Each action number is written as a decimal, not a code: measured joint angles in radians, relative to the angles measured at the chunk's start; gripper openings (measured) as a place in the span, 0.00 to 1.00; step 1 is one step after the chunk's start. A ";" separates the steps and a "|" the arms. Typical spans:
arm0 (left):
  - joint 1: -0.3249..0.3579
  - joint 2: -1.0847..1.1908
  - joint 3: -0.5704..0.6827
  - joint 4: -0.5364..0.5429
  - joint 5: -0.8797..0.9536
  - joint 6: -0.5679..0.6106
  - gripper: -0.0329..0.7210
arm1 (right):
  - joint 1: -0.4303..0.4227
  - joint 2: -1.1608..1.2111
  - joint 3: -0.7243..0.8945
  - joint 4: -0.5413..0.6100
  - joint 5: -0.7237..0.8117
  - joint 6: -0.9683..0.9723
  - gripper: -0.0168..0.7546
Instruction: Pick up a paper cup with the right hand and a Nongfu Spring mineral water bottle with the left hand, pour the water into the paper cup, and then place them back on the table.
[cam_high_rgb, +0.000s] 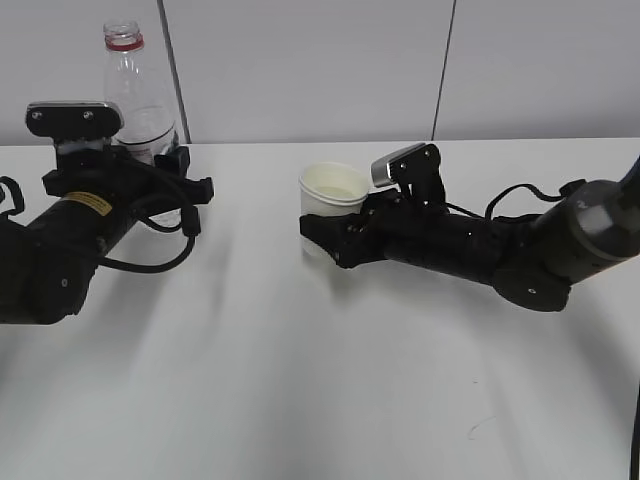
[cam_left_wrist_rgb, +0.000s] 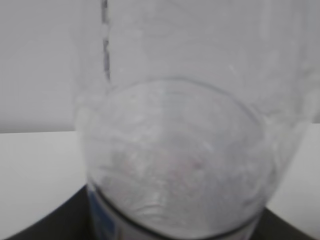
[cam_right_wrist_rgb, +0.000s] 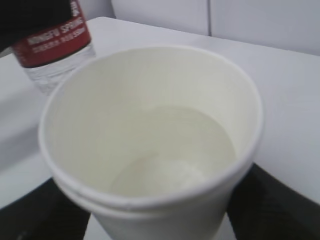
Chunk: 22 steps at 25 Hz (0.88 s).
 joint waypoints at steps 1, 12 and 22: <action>0.000 0.000 0.000 0.000 0.000 -0.001 0.52 | 0.000 0.000 0.000 0.030 0.012 -0.005 0.75; 0.000 0.000 0.000 0.000 0.001 -0.003 0.52 | 0.000 0.009 0.000 0.383 0.101 -0.207 0.75; 0.000 0.008 0.000 0.005 0.001 -0.003 0.52 | -0.059 0.011 0.000 0.512 0.125 -0.306 0.75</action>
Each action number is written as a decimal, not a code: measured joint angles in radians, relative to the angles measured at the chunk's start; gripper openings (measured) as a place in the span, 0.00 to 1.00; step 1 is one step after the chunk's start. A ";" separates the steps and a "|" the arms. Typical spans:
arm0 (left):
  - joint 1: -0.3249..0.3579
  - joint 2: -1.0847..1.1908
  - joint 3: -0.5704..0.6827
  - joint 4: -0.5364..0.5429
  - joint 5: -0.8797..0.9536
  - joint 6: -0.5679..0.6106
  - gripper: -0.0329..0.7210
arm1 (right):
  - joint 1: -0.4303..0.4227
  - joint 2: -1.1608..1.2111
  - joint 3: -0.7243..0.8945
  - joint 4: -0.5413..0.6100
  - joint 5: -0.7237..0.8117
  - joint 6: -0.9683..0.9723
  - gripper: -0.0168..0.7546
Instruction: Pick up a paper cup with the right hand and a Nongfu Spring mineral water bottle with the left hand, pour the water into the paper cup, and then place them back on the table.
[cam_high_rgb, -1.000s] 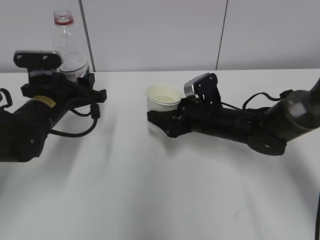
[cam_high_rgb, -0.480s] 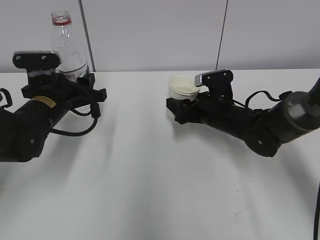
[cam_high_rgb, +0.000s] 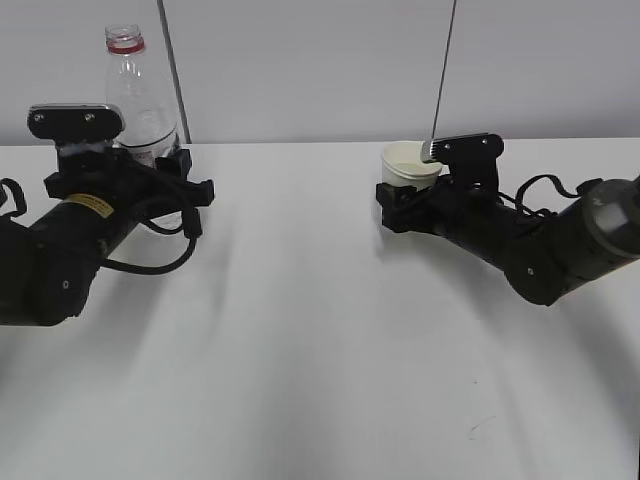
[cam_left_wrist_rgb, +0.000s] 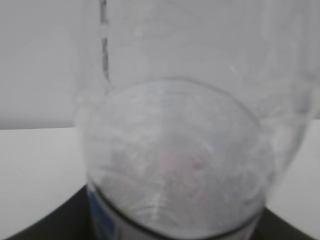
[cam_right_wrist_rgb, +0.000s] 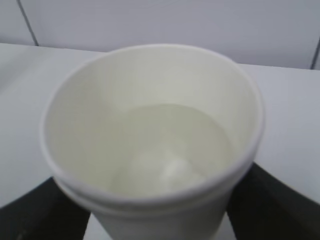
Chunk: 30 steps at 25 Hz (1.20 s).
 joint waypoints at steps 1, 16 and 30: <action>0.000 0.008 -0.001 0.006 -0.003 0.000 0.52 | -0.007 0.000 0.000 0.002 0.000 -0.002 0.75; 0.000 0.039 -0.001 0.042 -0.013 0.001 0.52 | -0.045 0.089 -0.041 0.024 -0.051 -0.036 0.75; 0.000 0.039 -0.001 0.042 -0.013 0.002 0.52 | -0.045 0.095 -0.043 0.024 -0.002 -0.038 0.87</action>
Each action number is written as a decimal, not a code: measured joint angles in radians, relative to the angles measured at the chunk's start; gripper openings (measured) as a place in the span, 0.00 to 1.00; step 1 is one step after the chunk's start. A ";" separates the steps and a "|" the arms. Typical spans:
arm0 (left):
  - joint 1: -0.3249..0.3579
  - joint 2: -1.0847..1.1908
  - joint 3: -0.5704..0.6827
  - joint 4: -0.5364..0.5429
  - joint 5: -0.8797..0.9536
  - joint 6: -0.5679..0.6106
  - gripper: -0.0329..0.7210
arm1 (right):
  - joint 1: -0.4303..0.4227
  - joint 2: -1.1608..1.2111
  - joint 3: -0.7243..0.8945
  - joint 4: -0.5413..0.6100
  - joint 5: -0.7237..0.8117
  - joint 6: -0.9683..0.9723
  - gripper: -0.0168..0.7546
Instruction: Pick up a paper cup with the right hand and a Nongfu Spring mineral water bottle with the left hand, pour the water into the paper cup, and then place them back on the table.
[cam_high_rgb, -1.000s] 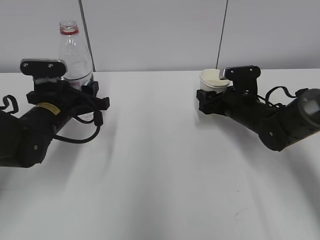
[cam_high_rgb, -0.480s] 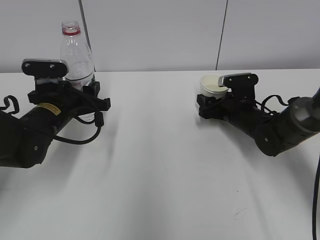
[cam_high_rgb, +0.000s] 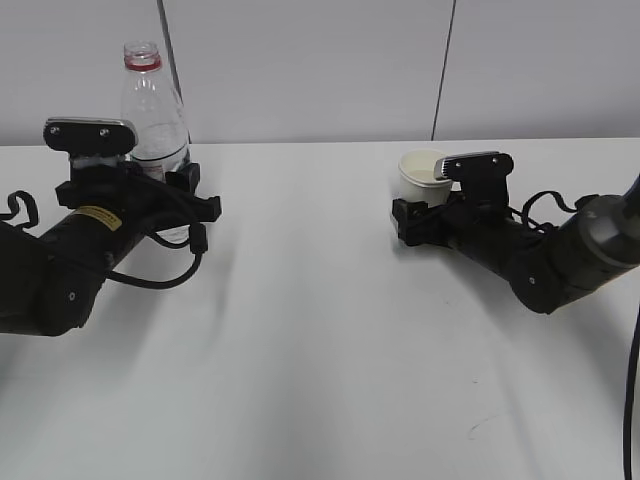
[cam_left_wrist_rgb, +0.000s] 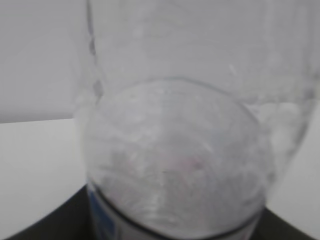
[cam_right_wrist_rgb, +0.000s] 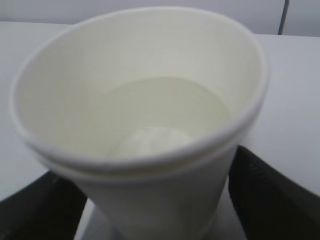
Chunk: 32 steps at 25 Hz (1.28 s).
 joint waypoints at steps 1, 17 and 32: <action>0.000 0.000 0.000 0.000 0.000 0.000 0.52 | 0.000 0.000 0.000 0.000 0.000 0.000 0.87; 0.000 0.000 0.000 0.000 0.000 0.003 0.52 | 0.000 -0.035 0.053 0.000 0.000 0.000 0.84; 0.048 0.000 0.000 0.041 0.000 0.029 0.52 | 0.000 -0.251 0.280 0.000 0.004 0.000 0.79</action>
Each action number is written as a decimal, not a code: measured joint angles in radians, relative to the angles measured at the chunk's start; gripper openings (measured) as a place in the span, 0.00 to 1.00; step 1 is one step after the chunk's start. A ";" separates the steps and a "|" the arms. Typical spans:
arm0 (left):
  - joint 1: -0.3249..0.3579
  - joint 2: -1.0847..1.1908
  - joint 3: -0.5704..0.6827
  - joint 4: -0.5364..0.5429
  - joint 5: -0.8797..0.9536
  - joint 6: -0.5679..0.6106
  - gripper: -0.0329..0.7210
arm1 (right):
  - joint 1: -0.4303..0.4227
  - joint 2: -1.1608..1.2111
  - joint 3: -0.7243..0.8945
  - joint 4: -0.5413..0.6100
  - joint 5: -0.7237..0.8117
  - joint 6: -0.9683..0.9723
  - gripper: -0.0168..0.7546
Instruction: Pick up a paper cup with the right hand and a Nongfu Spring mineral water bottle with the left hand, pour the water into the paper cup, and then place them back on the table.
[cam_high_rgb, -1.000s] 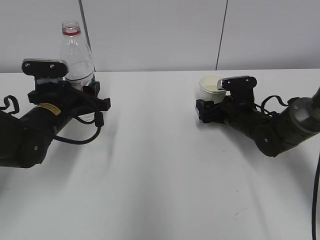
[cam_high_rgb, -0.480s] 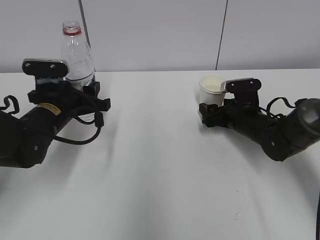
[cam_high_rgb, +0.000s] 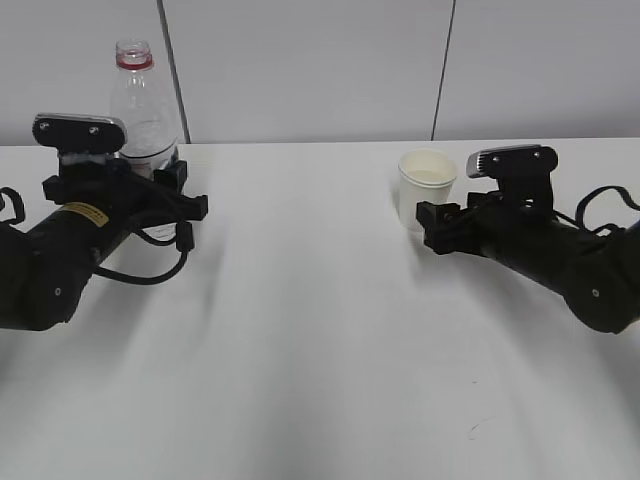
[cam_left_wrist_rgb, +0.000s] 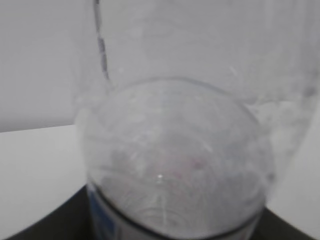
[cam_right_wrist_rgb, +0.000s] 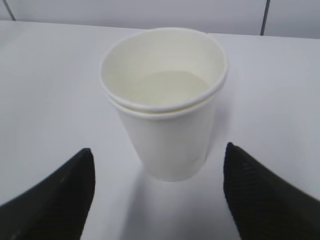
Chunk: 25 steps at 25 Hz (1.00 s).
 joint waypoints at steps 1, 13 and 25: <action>0.004 0.002 0.000 0.000 -0.001 0.000 0.52 | 0.000 -0.022 0.015 0.000 0.000 0.000 0.79; 0.014 0.100 -0.075 0.000 -0.004 -0.017 0.52 | 0.000 -0.175 0.114 -0.004 0.004 0.000 0.79; 0.014 0.151 -0.088 -0.001 -0.047 -0.029 0.52 | 0.000 -0.177 0.117 -0.004 0.006 0.000 0.79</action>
